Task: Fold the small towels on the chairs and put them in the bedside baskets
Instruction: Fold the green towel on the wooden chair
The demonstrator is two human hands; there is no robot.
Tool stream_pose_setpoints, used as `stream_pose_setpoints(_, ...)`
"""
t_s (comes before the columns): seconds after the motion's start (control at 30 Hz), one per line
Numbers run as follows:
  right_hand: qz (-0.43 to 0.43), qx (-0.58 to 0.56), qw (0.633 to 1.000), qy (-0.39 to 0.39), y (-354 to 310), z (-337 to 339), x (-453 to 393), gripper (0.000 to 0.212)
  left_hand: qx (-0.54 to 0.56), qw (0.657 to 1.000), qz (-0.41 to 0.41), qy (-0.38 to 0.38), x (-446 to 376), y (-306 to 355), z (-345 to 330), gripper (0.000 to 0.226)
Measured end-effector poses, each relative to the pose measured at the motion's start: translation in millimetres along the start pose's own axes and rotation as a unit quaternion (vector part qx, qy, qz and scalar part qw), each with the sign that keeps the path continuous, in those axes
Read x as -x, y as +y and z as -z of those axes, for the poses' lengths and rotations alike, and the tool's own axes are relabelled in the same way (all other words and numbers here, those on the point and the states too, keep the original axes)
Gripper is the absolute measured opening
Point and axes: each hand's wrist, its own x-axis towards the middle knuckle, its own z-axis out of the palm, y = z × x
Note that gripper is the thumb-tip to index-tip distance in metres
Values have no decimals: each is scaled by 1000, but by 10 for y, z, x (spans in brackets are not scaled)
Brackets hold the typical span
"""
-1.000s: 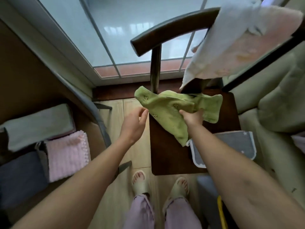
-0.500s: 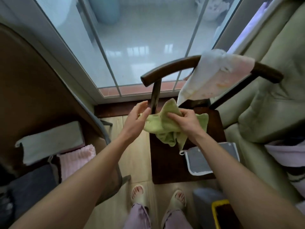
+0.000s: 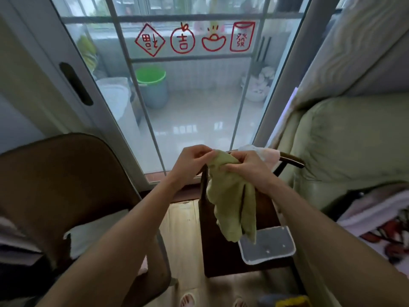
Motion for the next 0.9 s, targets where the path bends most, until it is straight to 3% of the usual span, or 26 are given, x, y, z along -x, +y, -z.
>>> stream_pose_setpoints(0.17,-24,-4,999,-20,88,153,200,20,87,992,5,93,-43,301,-143,15)
stream_pose_setpoints(0.33,-75,43,994,63,514,399,344,17,163,960,13,229,-144,512,-92,12)
stream_pose_setpoints(0.43,-83,50,988,123,537,526,394,15,126,957,26,262,-121,485,-57,13)
stream_pose_setpoints(0.53,-56,-70,976,199,329,649,397,9,19,961,35,275,-52,368,-19,21)
stream_pose_setpoints(0.63,-47,-66,982,172,144,786,354,11,-41,943,45,326,-11,315,16,28)
stream_pose_setpoints(0.73,-46,33,991,120,57,914,284,11,-24,917,60,393,-2,387,-7,31)
stream_pose_setpoints(0.8,-35,54,989,133,41,995,237,13,-3,908,66,413,-8,438,-26,32)
stream_pose_setpoints(0.9,-37,-88,970,225,-1,1071,205,19,43,910,71,406,-38,518,-42,34)
